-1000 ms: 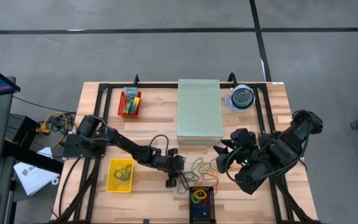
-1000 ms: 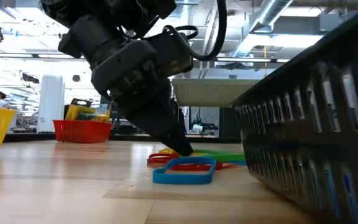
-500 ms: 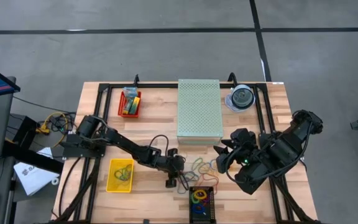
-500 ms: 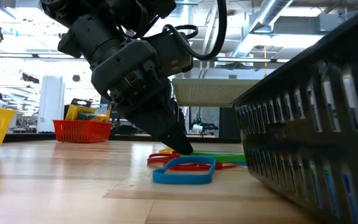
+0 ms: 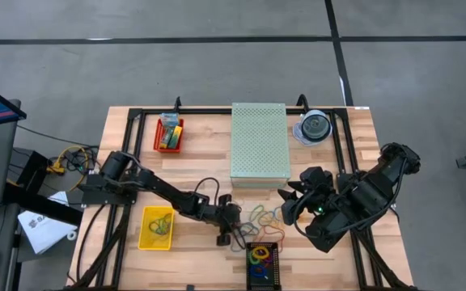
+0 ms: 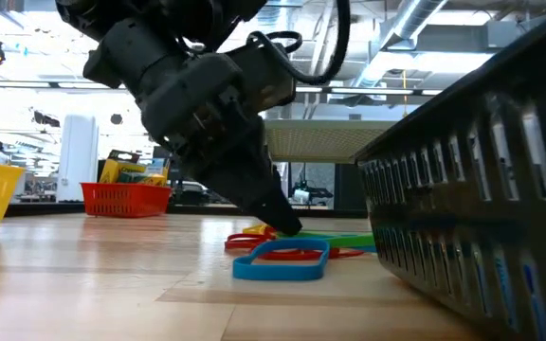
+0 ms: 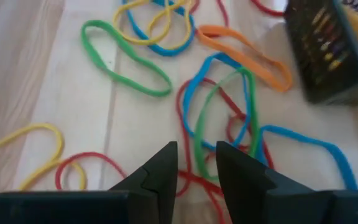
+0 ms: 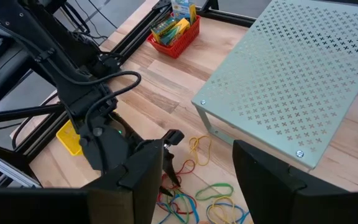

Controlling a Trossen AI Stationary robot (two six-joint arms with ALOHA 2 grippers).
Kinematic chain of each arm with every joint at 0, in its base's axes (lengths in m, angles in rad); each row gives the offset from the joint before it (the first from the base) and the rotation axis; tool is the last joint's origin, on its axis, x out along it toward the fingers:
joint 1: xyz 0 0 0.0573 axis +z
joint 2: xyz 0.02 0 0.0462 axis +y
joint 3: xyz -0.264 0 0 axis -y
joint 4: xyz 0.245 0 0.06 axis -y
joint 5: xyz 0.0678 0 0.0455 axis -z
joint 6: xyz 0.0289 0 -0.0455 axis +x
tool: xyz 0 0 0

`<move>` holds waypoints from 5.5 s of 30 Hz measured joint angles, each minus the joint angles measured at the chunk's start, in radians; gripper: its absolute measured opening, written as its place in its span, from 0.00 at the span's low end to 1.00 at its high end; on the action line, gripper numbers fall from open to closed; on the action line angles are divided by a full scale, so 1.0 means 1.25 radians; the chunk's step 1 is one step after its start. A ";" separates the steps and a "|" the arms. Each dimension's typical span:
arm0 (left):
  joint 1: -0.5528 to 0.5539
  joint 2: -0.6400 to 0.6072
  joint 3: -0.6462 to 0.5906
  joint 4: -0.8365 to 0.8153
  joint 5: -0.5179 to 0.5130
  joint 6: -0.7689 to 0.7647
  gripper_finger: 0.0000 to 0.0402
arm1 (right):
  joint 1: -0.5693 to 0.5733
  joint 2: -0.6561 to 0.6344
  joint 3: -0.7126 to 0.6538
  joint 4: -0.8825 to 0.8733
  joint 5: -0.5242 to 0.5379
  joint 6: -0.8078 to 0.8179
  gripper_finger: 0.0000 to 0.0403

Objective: Pick & Place Office Desk Supplies
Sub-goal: Put the green rubber band into the yellow bin

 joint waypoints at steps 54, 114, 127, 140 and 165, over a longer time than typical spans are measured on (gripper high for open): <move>0.007 -0.366 -0.029 -0.263 -0.075 -0.157 0.00 | 0.000 0.000 0.001 -0.008 -0.001 -0.043 0.47; 0.000 -0.257 -0.101 -0.053 0.067 -0.124 0.32 | 0.020 0.000 0.000 -0.010 0.000 -0.036 0.47; 0.059 -0.025 0.095 -0.058 0.106 0.042 0.20 | 0.013 0.000 0.000 -0.006 -0.002 -0.014 0.47; 0.077 0.041 0.095 0.007 0.140 0.128 0.20 | 0.016 0.000 0.000 -0.009 -0.007 -0.006 0.47; 0.081 0.104 0.095 0.072 0.116 0.165 0.20 | 0.016 0.000 0.000 -0.009 -0.021 0.006 0.47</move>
